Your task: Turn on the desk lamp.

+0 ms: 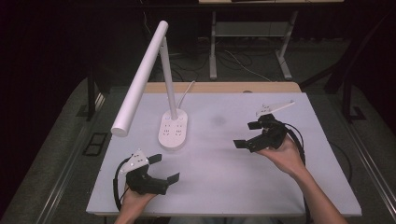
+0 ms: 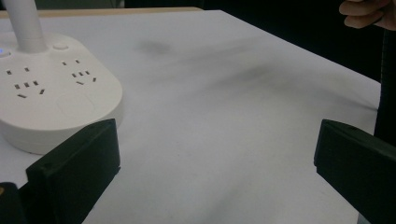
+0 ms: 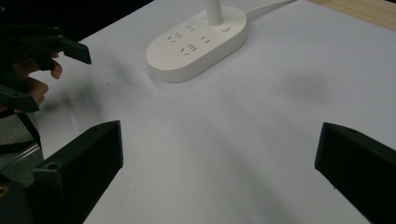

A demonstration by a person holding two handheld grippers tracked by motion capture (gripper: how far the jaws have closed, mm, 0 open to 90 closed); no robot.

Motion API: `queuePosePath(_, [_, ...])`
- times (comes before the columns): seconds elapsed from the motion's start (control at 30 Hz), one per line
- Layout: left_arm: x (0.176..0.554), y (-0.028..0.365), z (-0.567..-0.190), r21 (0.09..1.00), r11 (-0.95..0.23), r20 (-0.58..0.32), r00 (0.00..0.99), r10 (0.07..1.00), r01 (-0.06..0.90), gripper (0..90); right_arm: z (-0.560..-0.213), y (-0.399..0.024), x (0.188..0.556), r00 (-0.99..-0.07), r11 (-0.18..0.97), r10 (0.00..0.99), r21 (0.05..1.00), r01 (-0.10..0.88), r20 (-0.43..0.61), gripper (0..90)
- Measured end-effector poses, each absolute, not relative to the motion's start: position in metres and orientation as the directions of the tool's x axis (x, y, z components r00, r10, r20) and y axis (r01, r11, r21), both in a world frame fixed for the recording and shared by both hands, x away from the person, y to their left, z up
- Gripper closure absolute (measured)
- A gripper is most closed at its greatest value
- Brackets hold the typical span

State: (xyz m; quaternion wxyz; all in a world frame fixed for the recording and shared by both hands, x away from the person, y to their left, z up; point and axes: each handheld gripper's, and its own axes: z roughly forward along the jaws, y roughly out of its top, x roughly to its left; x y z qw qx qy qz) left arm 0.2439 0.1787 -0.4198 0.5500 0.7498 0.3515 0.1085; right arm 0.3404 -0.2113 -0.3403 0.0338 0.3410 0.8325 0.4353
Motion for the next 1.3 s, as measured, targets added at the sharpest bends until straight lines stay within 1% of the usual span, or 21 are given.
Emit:
queuePosePath(0.4, [0.243,0.179,-0.420,0.899,-0.146,-0.229,0.727,0.647,0.413,0.0,-0.334,-0.186,0.357,-0.784,0.417,0.577,0.742,0.525,0.231,0.8])
queuePosePath(0.87, [0.245,0.180,-0.421,0.897,-0.156,-0.224,0.728,0.648,0.414,0.0,-0.338,-0.155,0.377,-0.794,0.439,0.556,0.726,0.530,0.244,0.8])
queuePosePath(1.3, [0.245,0.179,-0.420,0.898,-0.158,-0.224,0.735,0.640,0.412,0.0,-0.338,-0.119,0.400,-0.817,0.468,0.523,0.720,0.512,0.241,0.8])
